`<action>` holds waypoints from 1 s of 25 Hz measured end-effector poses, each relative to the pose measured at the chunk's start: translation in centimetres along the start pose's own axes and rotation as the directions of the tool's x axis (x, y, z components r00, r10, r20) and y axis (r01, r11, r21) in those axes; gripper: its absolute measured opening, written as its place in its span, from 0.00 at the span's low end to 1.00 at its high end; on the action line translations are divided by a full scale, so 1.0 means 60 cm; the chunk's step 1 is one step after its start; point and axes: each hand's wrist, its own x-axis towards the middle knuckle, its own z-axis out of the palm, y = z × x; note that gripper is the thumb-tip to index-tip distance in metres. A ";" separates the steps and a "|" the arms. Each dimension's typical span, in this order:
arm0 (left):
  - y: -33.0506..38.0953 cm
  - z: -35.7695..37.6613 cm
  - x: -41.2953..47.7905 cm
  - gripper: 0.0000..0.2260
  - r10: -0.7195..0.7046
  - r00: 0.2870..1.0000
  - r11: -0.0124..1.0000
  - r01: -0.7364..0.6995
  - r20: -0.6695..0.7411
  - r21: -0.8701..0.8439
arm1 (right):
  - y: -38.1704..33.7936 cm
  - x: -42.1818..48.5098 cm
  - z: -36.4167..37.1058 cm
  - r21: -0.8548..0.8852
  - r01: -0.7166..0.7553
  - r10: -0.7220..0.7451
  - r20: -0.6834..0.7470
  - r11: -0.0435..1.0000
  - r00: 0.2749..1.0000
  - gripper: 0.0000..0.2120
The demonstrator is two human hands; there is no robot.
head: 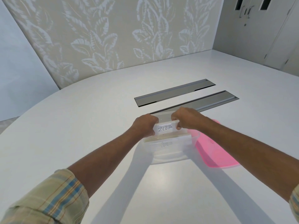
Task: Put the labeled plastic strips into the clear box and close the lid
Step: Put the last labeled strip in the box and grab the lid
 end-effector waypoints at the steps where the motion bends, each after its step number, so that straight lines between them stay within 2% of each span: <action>1: 0.000 0.003 0.002 0.28 0.003 1.000 1.000 -0.003 0.014 0.012 | 0.001 0.002 0.005 0.002 0.002 -0.002 0.011 1.000 1.000 0.20; 10: 0.009 0.009 0.010 0.28 0.011 0.997 0.996 -0.018 0.080 0.088 | 0.004 0.004 0.020 -0.012 0.018 -0.018 0.006 1.000 1.000 0.23; 14: 0.014 -0.001 0.011 0.30 -0.002 0.998 1.000 0.000 0.069 0.022 | 0.007 -0.003 0.014 0.037 0.024 -0.024 -0.013 0.999 1.000 0.24; 18: 0.052 -0.028 0.010 0.25 0.026 0.995 0.996 -0.034 -0.096 -0.084 | 0.018 -0.035 -0.012 0.168 0.036 -0.010 -0.153 0.985 0.988 0.20; 20: 0.091 -0.042 0.007 0.21 0.037 0.976 0.984 -0.073 -0.215 -0.163 | 0.027 -0.060 -0.030 0.168 0.024 0.020 -0.259 0.985 0.966 0.16; 22: 0.135 -0.052 -0.001 0.18 0.044 0.933 0.962 -0.136 -0.356 -0.238 | 0.044 -0.085 -0.046 0.156 -0.015 0.071 -0.357 0.988 0.932 0.13; 25: 0.203 -0.055 -0.015 0.13 0.037 0.862 0.904 -0.244 -0.506 -0.350 | 0.081 -0.130 -0.060 0.198 -0.106 0.181 -0.411 0.974 0.894 0.10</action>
